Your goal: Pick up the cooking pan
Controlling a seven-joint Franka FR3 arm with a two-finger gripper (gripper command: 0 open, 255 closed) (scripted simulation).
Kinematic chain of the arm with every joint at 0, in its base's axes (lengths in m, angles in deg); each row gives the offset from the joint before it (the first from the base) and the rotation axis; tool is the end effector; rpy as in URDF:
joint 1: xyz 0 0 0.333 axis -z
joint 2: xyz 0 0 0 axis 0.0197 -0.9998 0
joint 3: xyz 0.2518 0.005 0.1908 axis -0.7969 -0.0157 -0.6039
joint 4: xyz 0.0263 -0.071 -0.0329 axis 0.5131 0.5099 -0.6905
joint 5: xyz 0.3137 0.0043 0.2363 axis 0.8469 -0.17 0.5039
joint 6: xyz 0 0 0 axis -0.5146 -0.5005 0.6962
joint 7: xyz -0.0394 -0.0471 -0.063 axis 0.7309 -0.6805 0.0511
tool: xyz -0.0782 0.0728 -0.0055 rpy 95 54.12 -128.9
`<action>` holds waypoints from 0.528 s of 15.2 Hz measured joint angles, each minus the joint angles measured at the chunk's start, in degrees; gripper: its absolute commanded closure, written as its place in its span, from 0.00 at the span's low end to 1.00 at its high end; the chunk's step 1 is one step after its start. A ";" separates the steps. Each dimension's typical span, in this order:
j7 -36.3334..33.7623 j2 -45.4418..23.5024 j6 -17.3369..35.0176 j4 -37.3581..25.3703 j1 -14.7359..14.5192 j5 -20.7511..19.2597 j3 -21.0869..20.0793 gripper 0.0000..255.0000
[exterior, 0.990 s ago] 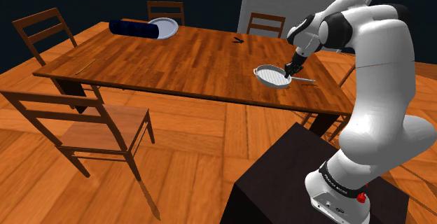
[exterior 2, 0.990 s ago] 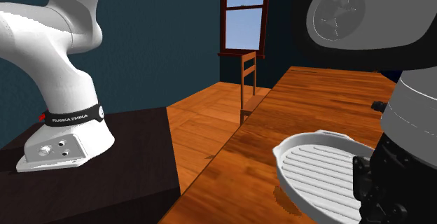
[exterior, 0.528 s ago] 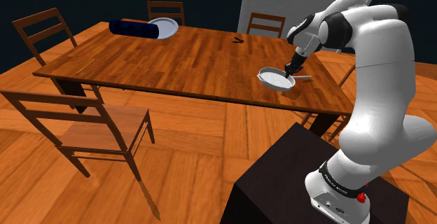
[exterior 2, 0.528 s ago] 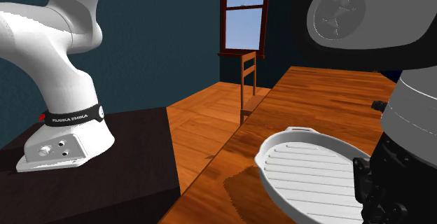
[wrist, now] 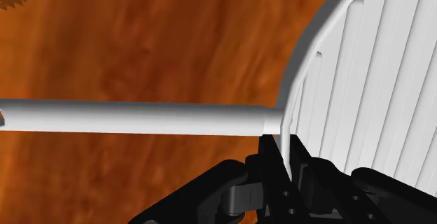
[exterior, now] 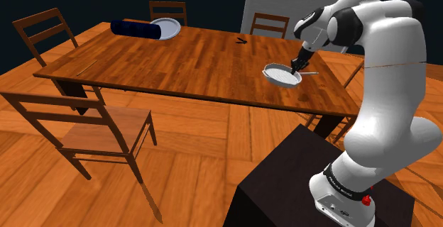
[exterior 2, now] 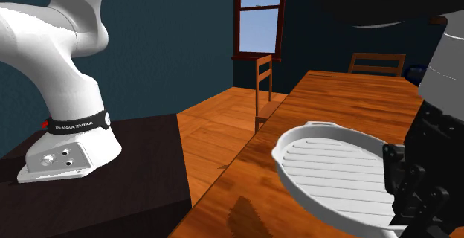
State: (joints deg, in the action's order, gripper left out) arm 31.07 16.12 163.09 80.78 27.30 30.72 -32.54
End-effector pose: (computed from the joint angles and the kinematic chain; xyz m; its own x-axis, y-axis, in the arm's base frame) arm 0.4547 -0.5108 0.2751 0.8900 -0.4528 0.0546 -0.4415 -0.8853 -0.1459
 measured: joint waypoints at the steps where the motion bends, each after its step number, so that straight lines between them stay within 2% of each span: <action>1: -0.24 0.40 -0.53 -0.17 -0.09 -0.27 0.18 1.00; 8: -1.65 3.05 -3.83 -1.16 -0.70 -1.96 1.25 1.00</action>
